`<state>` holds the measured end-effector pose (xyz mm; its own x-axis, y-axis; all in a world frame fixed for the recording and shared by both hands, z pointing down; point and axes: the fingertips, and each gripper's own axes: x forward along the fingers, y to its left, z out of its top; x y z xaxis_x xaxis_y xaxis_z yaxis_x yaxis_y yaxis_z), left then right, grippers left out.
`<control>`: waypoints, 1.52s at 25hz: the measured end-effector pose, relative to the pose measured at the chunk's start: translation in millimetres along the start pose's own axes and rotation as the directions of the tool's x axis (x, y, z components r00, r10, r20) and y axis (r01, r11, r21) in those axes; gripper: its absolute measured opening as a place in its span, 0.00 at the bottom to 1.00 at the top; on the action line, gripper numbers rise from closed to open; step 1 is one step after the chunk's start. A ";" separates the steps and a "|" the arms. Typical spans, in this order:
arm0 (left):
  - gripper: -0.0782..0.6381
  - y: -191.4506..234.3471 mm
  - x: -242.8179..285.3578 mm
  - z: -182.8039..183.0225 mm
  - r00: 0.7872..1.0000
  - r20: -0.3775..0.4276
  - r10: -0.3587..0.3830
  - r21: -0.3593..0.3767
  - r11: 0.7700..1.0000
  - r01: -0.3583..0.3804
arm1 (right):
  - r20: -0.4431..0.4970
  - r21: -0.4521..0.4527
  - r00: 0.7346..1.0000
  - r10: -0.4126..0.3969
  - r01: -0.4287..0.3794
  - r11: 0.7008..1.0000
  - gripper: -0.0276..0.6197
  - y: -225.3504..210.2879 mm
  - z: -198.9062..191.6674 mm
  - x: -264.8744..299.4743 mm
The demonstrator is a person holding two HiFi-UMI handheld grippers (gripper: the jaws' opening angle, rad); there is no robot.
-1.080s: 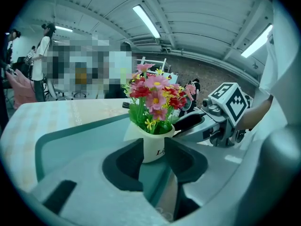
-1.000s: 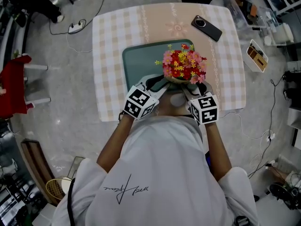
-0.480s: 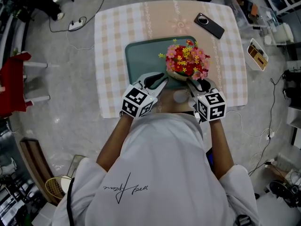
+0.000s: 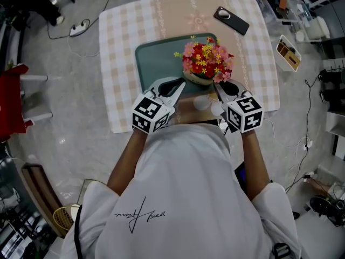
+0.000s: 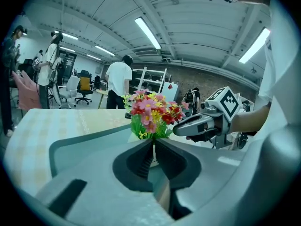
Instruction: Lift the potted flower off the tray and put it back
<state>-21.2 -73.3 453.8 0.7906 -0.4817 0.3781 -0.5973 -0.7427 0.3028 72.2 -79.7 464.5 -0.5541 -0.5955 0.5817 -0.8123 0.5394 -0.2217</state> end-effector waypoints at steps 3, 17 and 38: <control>0.10 -1.1 -3.4 10.3 1.000 0.008 0.026 0.007 1.000 -0.026 | 0.005 -0.033 1.000 0.017 -0.017 0.999 0.05 7.0 6.7 -5.7; 0.10 -27.2 -9.5 48.9 0.998 0.062 -0.027 0.017 1.000 0.026 | 0.092 -0.074 0.994 0.054 -0.047 0.996 0.05 25.6 43.8 -35.6; 0.10 -50.7 -25.2 84.9 0.992 0.102 -0.076 0.066 0.995 0.070 | 0.174 -0.156 0.970 0.169 -0.142 0.977 0.05 59.0 97.0 -64.7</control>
<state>0.6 -63.1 354.6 0.8436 -0.4684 0.2626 -0.5303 -0.8038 0.2697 42.5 -67.1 337.9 -0.7062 -0.5904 0.3908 -0.6870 0.7048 -0.1768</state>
